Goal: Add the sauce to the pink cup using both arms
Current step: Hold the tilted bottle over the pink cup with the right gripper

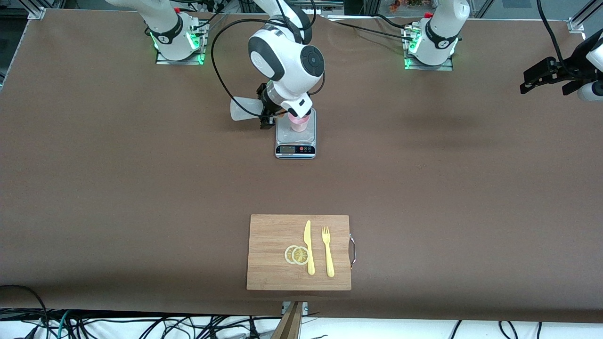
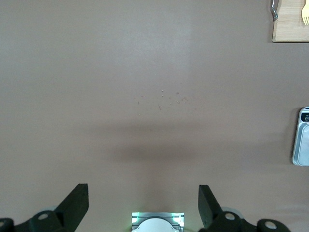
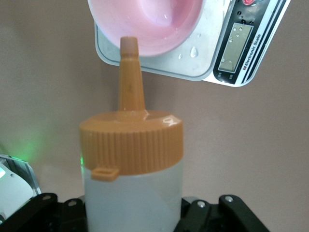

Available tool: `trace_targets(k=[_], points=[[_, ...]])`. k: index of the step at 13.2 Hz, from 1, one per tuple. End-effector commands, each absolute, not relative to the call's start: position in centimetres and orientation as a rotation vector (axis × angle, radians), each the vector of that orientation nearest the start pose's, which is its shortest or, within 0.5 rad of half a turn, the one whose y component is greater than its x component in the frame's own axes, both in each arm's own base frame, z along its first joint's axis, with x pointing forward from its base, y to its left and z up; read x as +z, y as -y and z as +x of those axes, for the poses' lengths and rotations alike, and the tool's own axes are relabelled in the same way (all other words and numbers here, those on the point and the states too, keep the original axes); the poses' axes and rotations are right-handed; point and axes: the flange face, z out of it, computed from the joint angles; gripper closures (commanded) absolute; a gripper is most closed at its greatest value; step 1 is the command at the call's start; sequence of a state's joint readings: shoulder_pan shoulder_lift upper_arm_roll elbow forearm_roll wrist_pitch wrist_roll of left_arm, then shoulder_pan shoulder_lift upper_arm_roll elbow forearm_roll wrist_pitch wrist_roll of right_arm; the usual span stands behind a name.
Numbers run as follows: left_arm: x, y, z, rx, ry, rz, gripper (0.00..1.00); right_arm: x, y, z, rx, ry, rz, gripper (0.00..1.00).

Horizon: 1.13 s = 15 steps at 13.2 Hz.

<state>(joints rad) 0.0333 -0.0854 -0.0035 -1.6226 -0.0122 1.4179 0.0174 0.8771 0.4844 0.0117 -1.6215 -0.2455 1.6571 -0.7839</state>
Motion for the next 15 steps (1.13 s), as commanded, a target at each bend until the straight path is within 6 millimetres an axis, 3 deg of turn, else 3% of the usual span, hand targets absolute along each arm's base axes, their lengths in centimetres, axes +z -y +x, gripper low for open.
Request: trace_targets(k=[1,15], points=[[63.69,-1.16,50.40,0.188,0.022,-3.154,0.00,32.24,-47.63,41.66,-0.630,-2.141,1.802,1.00],[63.69,-1.16,50.40,0.188,0.022,-3.154,0.00,32.26,-47.54,42.13,-0.641,-2.152,1.794,1.00]])
